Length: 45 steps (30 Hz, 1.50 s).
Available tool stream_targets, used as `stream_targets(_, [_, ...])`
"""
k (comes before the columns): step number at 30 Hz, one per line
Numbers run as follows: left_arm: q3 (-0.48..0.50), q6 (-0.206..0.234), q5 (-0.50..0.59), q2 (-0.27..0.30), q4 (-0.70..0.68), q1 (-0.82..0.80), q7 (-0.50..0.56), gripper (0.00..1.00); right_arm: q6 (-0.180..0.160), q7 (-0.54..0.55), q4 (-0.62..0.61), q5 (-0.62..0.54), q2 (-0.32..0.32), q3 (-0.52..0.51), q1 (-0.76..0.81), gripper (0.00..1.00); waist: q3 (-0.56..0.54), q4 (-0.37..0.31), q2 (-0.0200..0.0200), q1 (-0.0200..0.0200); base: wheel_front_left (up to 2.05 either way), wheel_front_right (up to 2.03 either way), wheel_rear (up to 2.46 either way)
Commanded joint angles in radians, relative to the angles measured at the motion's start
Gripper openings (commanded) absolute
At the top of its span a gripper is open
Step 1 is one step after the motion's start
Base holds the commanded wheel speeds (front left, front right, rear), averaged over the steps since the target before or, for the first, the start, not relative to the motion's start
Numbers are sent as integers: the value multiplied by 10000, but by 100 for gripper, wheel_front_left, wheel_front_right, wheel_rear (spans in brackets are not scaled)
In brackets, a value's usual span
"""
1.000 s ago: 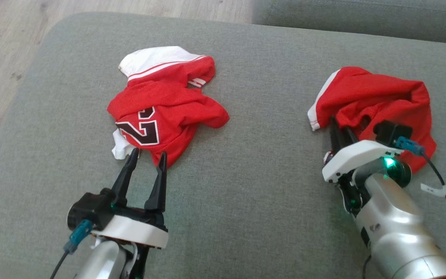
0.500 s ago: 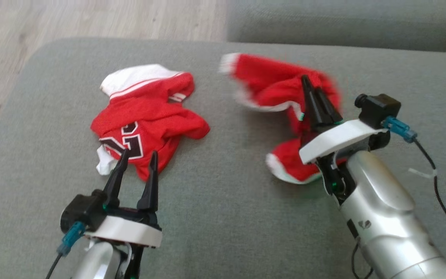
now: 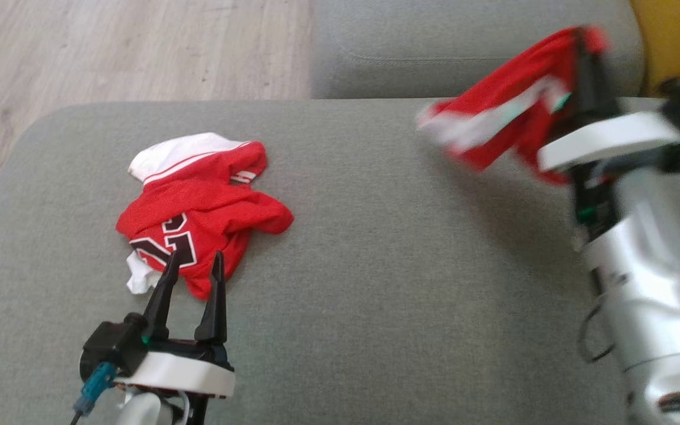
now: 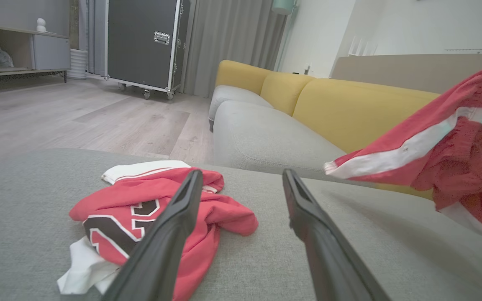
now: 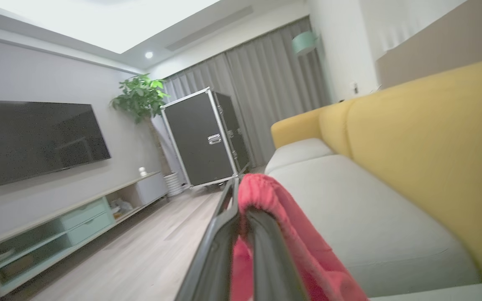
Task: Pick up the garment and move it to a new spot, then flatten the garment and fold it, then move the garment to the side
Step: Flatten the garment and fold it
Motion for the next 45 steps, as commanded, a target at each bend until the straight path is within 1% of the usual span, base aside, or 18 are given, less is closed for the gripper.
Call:
stream_targets(1, [444, 2, 76, 59, -385, -228, -97, 100, -7, 43, -479, -429, -129, -215, -644, 0, -56, -72, -1, 1, 0, 0, 0])
stream_targets(4, [471, -2, 90, 14, -463, -164, -97, 100, -7, 397, -782, -1402, -231, -956, -816, 0, -52, -130, -1, 1, 0, 0, 0])
stream_targets(6, [460, -17, 109, -11, -497, -153, -97, 100, -7, 713, -1049, -1820, -94, -1184, -800, 0, -17, -132, -1, 1, 0, 0, 0])
stream_targets(8, [444, -34, 131, -29, -521, -171, -97, 100, -7, 1024, -1340, -2306, 52, -1029, -648, 0, 46, -108, -1, 1, 0, 0, 0])
stream_targets(11, [382, -77, 165, -50, -527, -240, -97, 100, -7, 1472, -1578, -2463, 276, -627, -217, 0, 159, 19, -1, 1, 0, 0, 0])
stream_targets(14, [265, -127, 197, -58, -484, -361, -96, 100, -7, 1740, -1431, -2539, 359, -15, 263, 0, 309, 232, -1, 1, 0, 0, 0])
stream_targets(18, [72, -192, 222, -44, -376, -564, -74, 100, -7, 1705, -667, -1905, 372, 1374, 749, 0, 476, 641, -1, 1, 0, 0, 0])
stream_targets(19, [72, -192, 222, -44, -376, -564, -74, 100, -7, 1705, -667, -1905, 372, 1374, 749, 0, 476, 641, -1, 1, 0, 0, 0])
stream_targets(20, [29, -205, 221, -45, -345, -611, -70, 100, -7, 1653, -403, -1771, 373, 1695, 802, 0, 501, 748, -1, 1, 0, 0, 0])
stream_targets(23, [-99, -239, 211, -57, -255, -722, -50, 100, -7, 1477, 309, -1164, 374, 2654, 864, 0, 571, 1077, -1, 1, 0, 0, 0])
stream_targets(26, [-155, -255, 188, -36, -159, -774, -42, 100, -7, 1275, 663, -296, 375, 3740, 829, 0, 599, 1298, -1, 1, 0, 0, 0])
stream_targets(27, [-162, -259, 179, -22, -132, -772, -43, 100, -7, 1158, 735, 67, 375, 3983, 806, 34, 601, 1339, -1, 1, 0, 0, 0])
stream_targets(28, [-169, -262, 170, -12, -111, -770, -45, 100, -7, 1068, 791, 464, 375, 4246, 786, 100, 597, 1373, -1, 1, 0, 0, 0])
stream_targets(33, [-141, -222, 133, 17, -43, -705, -55, 100, -7, 779, 830, 1514, 376, 5851, 481, 100, 528, 1304, -1, 1, 0, 0, 0])
stream_targets(36, [-87, -175, 113, 16, -47, -666, -63, 100, -7, 681, 904, 1852, 376, 6387, 287, 100, 481, 1048, -1, 1, 0, 0, 0])
stream_targets(40, [4, -137, 97, 27, -111, -627, -75, 100, -7, 601, 1162, 2014, 376, 6587, 6, 100, 406, 596, -1, 1, 0, 0, 0])
stream_targets(44, [105, -89, 109, 32, -196, -609, -84, 100, -7, 653, 1474, 1952, 376, 6511, -236, 100, 294, 94, -1, 1, 0, 0, 0])
stream_targets(45, [156, -78, 109, 45, -228, -599, -87, 100, -7, 825, 1620, 1958, 376, 6430, -271, 100, 225, -138, -1, 1, 0, 0, 0])
